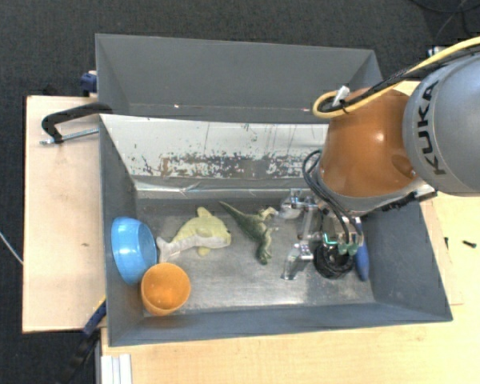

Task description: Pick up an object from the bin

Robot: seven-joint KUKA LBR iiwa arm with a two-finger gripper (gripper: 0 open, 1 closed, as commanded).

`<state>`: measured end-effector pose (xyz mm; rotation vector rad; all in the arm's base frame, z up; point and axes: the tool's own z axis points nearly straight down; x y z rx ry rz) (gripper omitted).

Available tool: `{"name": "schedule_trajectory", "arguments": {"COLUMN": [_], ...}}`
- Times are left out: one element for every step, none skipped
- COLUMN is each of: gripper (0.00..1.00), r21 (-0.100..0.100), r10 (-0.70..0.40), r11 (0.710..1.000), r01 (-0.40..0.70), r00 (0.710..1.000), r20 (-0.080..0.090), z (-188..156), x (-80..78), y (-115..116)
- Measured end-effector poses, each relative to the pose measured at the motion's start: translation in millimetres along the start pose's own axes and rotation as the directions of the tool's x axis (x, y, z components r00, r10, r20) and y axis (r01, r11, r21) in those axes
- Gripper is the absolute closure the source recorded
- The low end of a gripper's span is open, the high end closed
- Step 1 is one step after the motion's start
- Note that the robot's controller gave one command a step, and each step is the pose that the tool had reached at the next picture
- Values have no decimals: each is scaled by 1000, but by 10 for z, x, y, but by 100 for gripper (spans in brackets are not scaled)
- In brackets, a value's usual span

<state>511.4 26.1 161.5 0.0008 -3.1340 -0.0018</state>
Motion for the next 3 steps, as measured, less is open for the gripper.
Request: {"name": "schedule_trajectory", "arguments": {"gripper": [0, 100, 100], "r21": [-1, -2, -1], "r10": [79, 79, 37], "r11": [997, 997, 999], "r01": [-79, -79, -37], "r00": [997, 997, 999], "r20": [16, 13, 21], "z": [645, 666, -417], "x": [-388, -384, -313], "y": [260, 268, 232]}}
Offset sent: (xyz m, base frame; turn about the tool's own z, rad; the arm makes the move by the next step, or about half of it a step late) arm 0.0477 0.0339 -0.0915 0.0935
